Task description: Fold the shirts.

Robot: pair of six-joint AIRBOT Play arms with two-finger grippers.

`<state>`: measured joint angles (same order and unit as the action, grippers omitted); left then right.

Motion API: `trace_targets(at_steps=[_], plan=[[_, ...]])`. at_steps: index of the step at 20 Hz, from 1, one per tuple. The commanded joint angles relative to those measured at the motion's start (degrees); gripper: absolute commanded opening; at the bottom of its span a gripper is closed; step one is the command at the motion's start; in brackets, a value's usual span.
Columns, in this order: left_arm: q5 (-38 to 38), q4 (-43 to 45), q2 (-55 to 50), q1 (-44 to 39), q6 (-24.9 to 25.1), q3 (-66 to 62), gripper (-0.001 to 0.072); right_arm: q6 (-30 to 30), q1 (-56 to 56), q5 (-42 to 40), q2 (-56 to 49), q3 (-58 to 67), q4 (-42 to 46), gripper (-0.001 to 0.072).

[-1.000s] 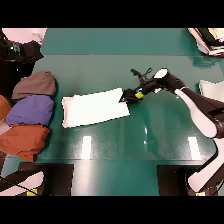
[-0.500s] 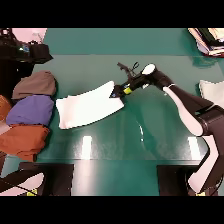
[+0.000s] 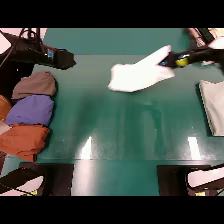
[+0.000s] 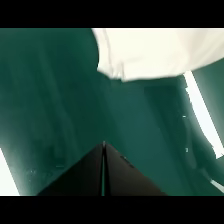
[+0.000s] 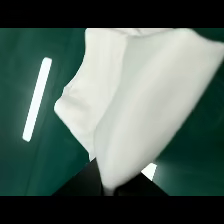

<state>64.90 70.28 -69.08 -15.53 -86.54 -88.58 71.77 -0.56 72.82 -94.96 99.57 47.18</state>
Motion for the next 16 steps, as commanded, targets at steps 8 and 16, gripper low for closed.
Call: trace_targets(at_steps=[8,16], plan=[[-4.46,-0.81,0.02,-5.03,-0.52,-0.04,0.0026,0.87,-33.48,-3.58,3.48,0.07,2.25,0.0014],[-4.44,-0.90,0.02,-5.03,-0.55,-0.04,0.0026,0.57,-36.22,-4.44,3.50,7.23,-1.07,0.0014]])
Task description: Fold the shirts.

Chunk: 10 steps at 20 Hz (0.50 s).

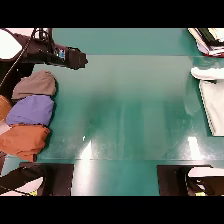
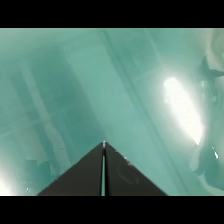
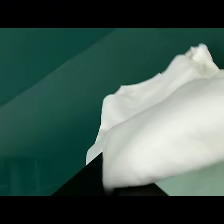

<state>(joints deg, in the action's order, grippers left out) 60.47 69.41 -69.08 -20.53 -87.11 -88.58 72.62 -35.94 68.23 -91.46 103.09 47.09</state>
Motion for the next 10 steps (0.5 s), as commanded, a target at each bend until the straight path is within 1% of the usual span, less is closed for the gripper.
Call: trace_targets(at_steps=[1,6,8,10], plan=[[0.00,-0.02,0.02,0.00,0.04,-0.04,0.0026,-0.57,-0.83,1.11,0.00,6.03,-0.98,0.0014],[0.00,0.00,0.02,-0.02,0.07,-0.04,0.0026,-1.16,-1.33,9.46,0.31,13.66,0.46,0.0014],[0.07,0.00,0.02,0.00,0.07,-0.04,0.0027,-1.14,-1.31,10.45,2.43,11.45,2.71,0.0014],[0.11,0.00,0.02,0.00,0.09,-0.04,0.0026,-1.14,-1.68,10.71,5.55,6.69,5.62,0.0014]])
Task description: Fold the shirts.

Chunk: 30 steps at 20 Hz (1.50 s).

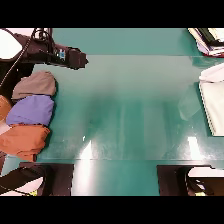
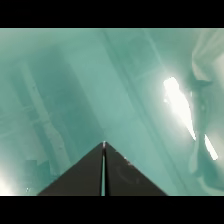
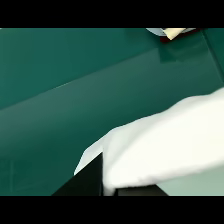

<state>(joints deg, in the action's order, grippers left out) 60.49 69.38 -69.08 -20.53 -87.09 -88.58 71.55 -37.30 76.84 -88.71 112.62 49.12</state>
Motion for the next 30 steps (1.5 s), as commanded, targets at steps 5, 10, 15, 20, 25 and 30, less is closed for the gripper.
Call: trace_targets(at_steps=[5,10,15,20,25,30], plan=[[0.59,0.02,0.02,0.00,0.11,-0.04,0.0026,0.13,-4.15,6.12,10.88,-17.09,12.85,0.0015],[0.57,0.04,0.02,0.00,0.17,-0.04,0.0026,1.57,-11.19,8.52,18.23,-33.55,21.07,0.0292],[0.55,0.02,0.02,0.00,0.52,-0.04,0.0026,1.53,-16.13,7.69,22.82,-41.92,20.96,0.0473],[0.04,0.02,0.04,0.00,0.50,-0.04,0.0026,1.55,-10.05,5.90,24.55,-38.64,14.08,0.0470],[-0.17,-0.02,0.04,0.00,0.50,-0.04,0.0026,1.55,8.52,6.19,24.57,-33.07,2.99,0.0469],[-3.58,-0.02,0.04,0.00,0.50,-0.04,0.0027,1.51,29.27,5.18,24.55,-29.94,3.39,0.0426]])
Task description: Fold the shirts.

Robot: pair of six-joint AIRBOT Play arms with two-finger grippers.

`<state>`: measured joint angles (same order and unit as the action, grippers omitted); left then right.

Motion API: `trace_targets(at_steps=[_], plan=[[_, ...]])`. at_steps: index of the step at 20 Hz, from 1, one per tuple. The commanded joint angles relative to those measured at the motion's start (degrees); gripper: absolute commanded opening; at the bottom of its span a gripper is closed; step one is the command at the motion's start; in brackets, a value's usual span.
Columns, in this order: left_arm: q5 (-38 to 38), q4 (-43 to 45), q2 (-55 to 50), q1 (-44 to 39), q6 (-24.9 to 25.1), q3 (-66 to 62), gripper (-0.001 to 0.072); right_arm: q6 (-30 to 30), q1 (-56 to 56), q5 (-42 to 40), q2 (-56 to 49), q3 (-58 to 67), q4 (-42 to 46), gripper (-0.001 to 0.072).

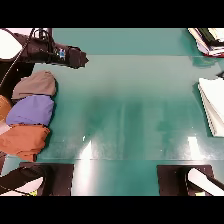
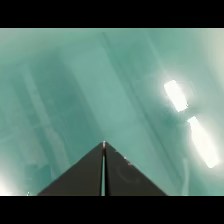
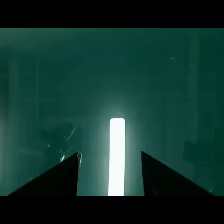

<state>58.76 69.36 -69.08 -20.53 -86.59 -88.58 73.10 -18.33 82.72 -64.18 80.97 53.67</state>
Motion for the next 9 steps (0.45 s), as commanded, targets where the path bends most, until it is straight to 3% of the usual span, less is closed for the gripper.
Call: trace_targets(at_steps=[1,2,3,9], plan=[[-2.56,0.00,0.04,0.00,0.00,-0.04,0.0026,-0.07,13.27,-0.70,0.02,2.14,-1.14,0.0418],[-3.17,-0.02,0.04,0.00,0.00,-0.07,0.0027,-0.07,15.85,-0.66,0.04,2.49,-1.14,0.0250],[-3.56,0.00,0.04,0.00,0.00,-0.04,0.0026,-0.11,18.32,-0.68,0.04,2.84,-1.07,0.0027],[-3.93,0.00,0.04,0.00,0.00,-0.04,0.0027,-0.26,23.43,-0.59,0.04,2.86,-1.14,0.0015]])
